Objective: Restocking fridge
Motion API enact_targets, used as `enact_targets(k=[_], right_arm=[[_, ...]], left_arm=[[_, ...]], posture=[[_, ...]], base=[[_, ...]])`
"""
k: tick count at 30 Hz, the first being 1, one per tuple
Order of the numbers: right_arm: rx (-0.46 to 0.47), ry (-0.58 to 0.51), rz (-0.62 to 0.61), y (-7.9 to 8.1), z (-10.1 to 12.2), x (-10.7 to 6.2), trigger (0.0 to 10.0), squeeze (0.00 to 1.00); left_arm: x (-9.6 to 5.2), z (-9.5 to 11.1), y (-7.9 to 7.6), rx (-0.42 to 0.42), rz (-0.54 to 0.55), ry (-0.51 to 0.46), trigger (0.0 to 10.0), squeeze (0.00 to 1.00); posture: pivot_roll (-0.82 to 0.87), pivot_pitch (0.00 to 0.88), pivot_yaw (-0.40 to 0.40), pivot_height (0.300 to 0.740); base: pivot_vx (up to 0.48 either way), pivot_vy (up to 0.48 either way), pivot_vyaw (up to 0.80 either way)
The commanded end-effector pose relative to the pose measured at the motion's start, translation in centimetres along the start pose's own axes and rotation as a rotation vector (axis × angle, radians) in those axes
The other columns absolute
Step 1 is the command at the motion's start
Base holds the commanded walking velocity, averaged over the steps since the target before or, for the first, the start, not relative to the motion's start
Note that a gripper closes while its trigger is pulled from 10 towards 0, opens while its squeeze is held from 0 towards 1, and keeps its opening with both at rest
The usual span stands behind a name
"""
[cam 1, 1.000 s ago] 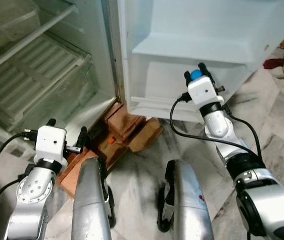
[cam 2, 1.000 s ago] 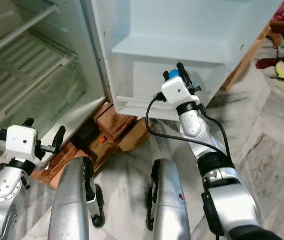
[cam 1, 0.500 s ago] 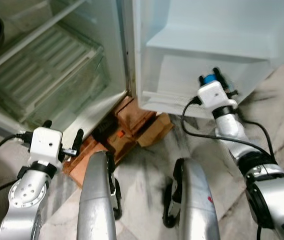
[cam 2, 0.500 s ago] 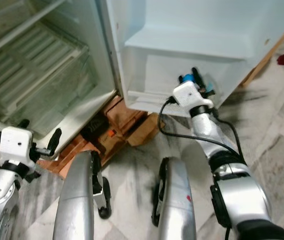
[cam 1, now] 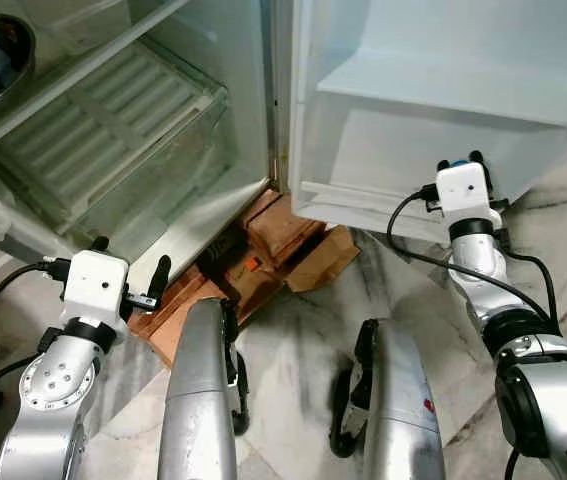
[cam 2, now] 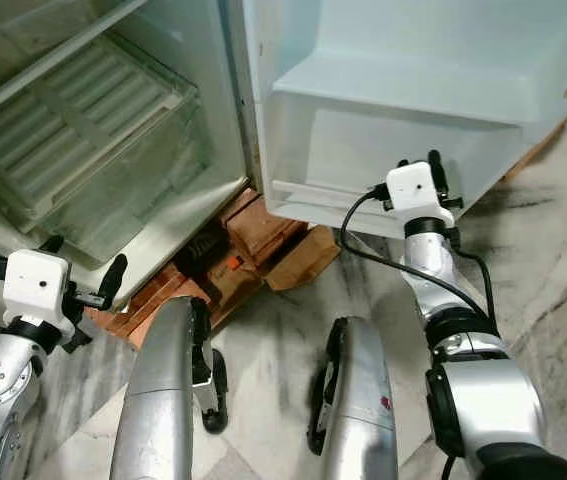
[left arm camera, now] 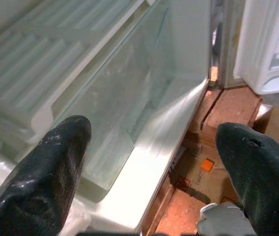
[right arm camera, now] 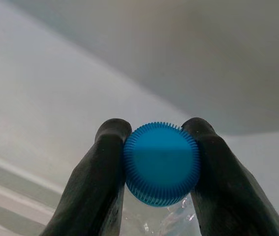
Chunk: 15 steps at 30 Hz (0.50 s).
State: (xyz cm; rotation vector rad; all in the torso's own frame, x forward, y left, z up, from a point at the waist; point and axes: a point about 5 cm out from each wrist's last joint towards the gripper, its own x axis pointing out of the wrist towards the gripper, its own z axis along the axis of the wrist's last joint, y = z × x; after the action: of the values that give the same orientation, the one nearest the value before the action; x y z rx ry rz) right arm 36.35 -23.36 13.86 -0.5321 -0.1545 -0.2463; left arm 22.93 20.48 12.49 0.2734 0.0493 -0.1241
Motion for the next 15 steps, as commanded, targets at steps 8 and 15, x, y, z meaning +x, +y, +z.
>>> enact_targets(k=[8, 15], right_arm=[[0.037, 0.256, -0.212, -3.2, -2.6, 0.1, 10.0, 0.00], [-0.013, 0.323, -0.302, -5.1, -2.7, 0.7, 10.0, 0.00]], left_arm=[[-0.3, -0.6, -0.1, 0.000, 0.009, 0.026, 10.0, 0.00], [-0.1, -0.6, -0.2, -0.005, 0.010, 0.023, 10.0, 0.00]], posture=[[0.18, 0.315, 0.005, 0.574], [0.16, 0.310, 0.000, 0.574]], base=[[0.000, 0.000, 0.00], [0.000, 0.000, 0.00]])
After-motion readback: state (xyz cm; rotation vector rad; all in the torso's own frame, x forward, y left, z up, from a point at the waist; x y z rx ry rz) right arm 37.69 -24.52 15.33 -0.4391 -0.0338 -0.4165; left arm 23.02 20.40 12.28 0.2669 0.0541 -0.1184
